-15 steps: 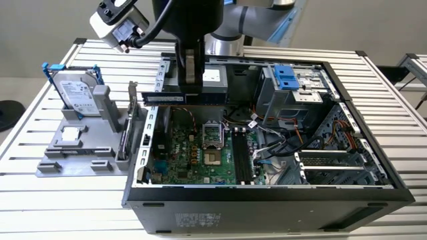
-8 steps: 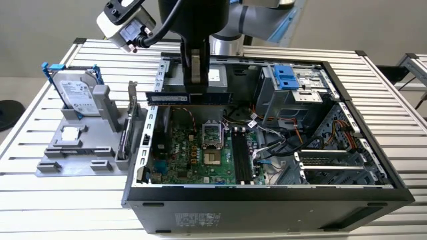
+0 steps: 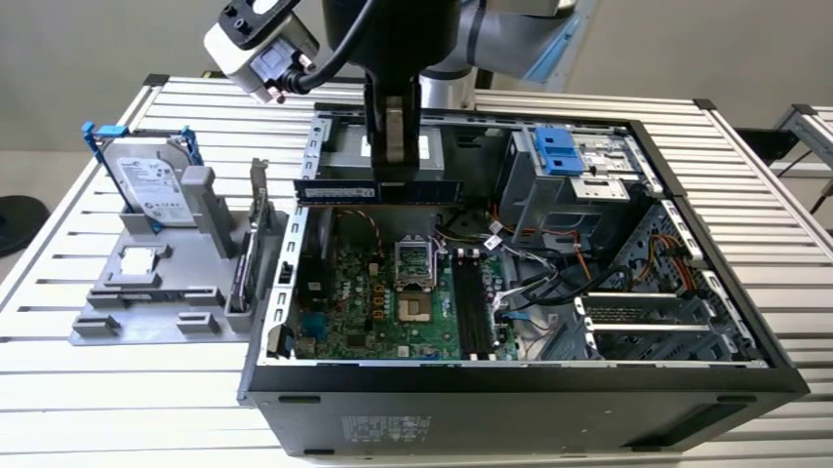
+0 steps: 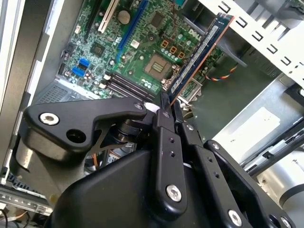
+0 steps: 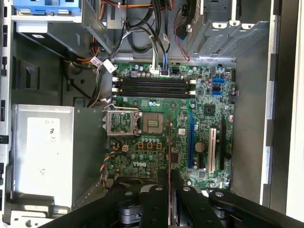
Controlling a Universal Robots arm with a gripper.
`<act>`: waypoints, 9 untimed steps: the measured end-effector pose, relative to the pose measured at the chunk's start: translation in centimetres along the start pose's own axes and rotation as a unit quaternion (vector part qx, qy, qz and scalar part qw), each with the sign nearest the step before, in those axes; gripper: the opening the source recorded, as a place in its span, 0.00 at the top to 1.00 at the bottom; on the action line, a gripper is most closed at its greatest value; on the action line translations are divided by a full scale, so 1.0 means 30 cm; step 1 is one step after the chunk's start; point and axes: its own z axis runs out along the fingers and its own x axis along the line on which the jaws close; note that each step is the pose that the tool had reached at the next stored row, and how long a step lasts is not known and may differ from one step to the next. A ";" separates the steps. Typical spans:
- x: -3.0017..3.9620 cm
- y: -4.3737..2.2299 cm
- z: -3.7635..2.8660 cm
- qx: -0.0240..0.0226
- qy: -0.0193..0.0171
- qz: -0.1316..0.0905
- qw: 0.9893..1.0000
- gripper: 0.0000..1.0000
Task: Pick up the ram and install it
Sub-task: 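Pick up the ram and move it above insertion slot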
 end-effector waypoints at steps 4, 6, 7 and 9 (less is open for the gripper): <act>0.000 0.011 0.000 0.000 0.000 0.000 1.000 1.00; 0.000 0.017 0.001 0.000 0.000 0.000 1.000 1.00; 0.000 0.020 0.001 0.000 0.000 0.000 1.000 1.00; 0.000 0.025 0.001 0.000 0.000 0.000 1.000 1.00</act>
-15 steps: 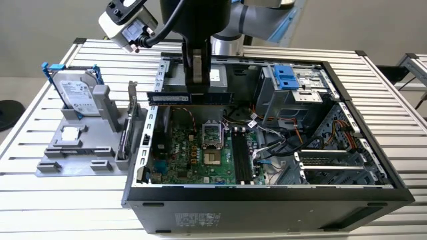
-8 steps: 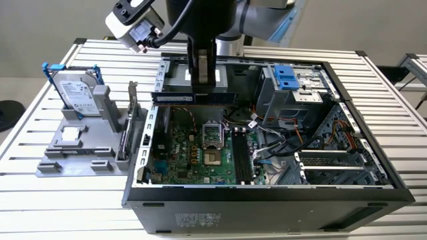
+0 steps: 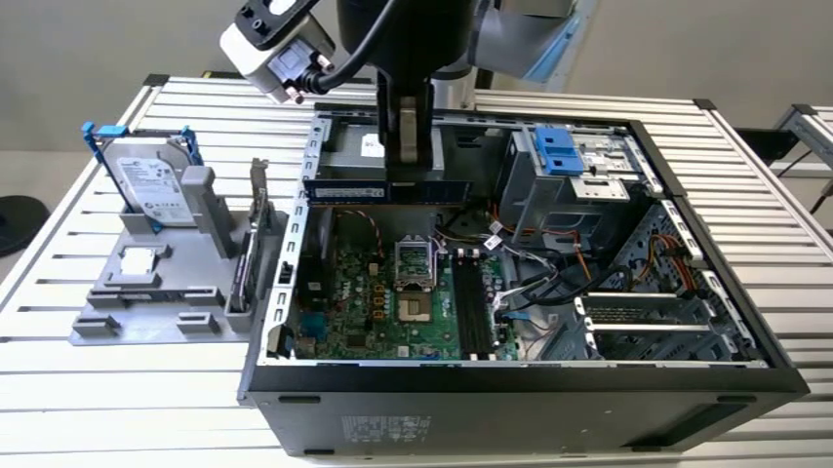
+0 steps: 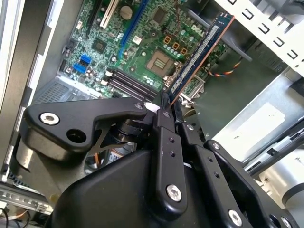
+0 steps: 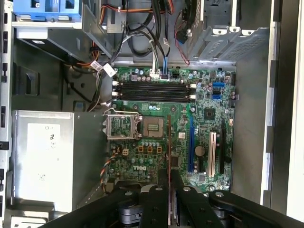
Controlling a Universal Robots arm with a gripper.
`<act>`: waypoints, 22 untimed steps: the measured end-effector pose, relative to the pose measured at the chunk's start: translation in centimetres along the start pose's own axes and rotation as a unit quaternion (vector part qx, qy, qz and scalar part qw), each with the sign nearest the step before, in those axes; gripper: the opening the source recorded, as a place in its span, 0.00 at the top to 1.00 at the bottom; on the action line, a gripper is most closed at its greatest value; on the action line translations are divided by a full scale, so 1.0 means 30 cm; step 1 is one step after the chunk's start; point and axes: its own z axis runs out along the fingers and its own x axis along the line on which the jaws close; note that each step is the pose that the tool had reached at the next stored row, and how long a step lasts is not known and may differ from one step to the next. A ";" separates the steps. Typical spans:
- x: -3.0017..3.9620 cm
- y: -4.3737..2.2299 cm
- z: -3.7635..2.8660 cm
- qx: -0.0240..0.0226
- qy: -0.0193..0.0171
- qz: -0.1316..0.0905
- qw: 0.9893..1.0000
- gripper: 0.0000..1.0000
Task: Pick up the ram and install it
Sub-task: 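Pick up the ram and move it above insertion slot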
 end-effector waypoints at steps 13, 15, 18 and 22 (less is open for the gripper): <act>0.000 0.037 0.001 0.000 0.000 0.000 1.000 1.00; 0.000 0.042 0.002 0.000 0.000 0.000 1.000 1.00; -0.001 0.049 0.002 0.000 0.000 0.000 1.000 1.00; -0.001 0.060 0.003 0.000 0.000 0.000 1.000 1.00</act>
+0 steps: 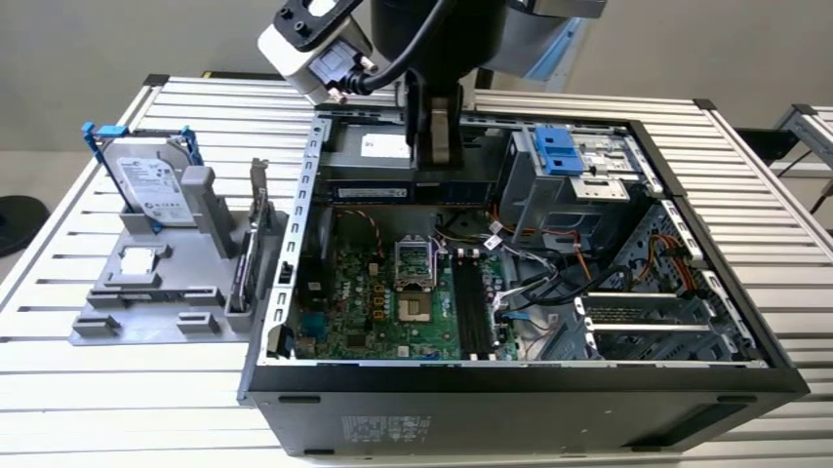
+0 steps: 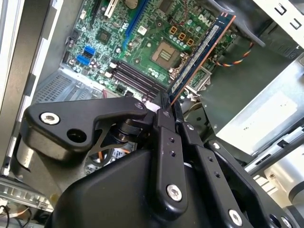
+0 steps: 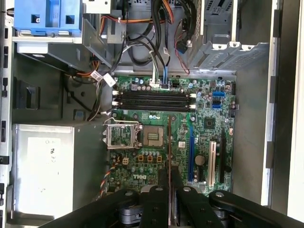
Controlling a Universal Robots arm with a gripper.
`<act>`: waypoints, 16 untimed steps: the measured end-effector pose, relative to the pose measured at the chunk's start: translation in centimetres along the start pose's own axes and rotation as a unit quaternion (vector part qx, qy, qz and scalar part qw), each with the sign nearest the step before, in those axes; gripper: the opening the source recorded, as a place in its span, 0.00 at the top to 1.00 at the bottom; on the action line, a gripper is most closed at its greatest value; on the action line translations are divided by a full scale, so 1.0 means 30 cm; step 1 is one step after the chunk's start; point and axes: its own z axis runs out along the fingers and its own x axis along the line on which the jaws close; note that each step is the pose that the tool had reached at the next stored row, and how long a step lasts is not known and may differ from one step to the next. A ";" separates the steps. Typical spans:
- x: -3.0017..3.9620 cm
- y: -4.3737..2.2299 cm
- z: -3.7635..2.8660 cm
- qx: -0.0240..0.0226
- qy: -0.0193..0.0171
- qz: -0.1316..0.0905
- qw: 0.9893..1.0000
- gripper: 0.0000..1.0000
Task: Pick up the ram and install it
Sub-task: 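Pick up the ram and move it above insertion slot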
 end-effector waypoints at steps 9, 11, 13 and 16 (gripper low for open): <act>0.000 0.023 0.001 0.000 0.000 0.000 1.000 1.00; 0.000 0.028 0.001 0.000 0.000 0.000 1.000 1.00; 0.000 0.033 0.001 0.000 0.000 0.000 1.000 1.00; -0.001 0.040 0.002 0.000 0.000 0.000 1.000 1.00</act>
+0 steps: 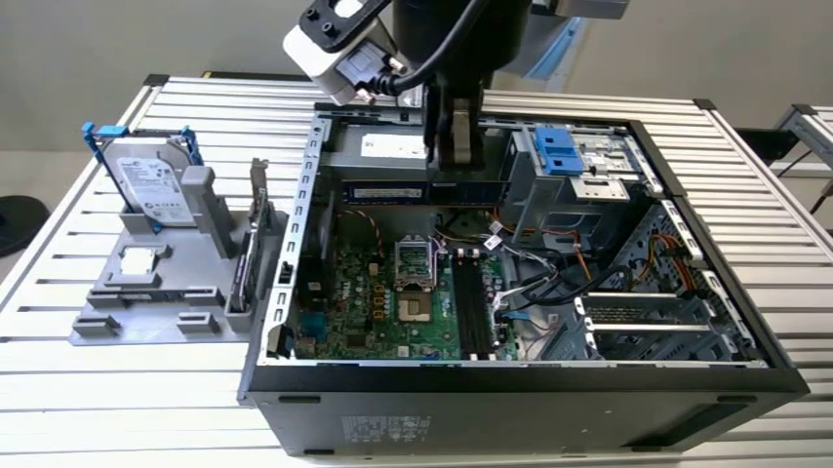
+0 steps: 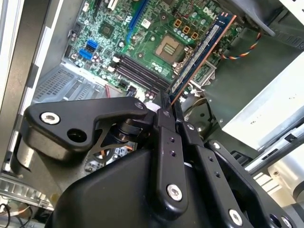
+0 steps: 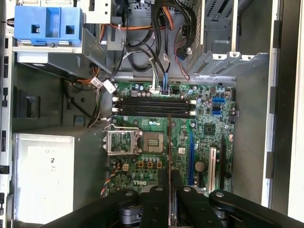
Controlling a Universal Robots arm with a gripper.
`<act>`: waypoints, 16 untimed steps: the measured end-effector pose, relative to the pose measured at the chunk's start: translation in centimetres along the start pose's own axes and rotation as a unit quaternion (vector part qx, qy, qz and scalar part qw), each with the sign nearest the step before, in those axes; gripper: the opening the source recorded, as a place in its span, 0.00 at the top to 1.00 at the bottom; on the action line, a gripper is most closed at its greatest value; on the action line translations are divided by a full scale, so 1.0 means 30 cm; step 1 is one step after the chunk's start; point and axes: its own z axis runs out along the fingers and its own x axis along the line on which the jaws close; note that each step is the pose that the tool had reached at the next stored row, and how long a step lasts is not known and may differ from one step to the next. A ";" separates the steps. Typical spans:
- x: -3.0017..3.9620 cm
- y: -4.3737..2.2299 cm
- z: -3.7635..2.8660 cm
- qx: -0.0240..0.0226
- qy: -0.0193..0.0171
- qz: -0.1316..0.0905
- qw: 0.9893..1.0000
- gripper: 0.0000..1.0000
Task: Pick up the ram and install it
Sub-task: 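Pick up the ram and move it above insertion slot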
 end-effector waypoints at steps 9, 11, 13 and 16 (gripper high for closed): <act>0.000 0.022 0.001 0.000 0.000 0.000 1.000 1.00; 0.000 0.026 0.001 0.000 0.000 0.000 1.000 1.00; 0.000 0.030 0.001 0.000 0.000 0.000 1.000 1.00; 0.000 0.037 0.002 0.000 0.000 0.000 1.000 1.00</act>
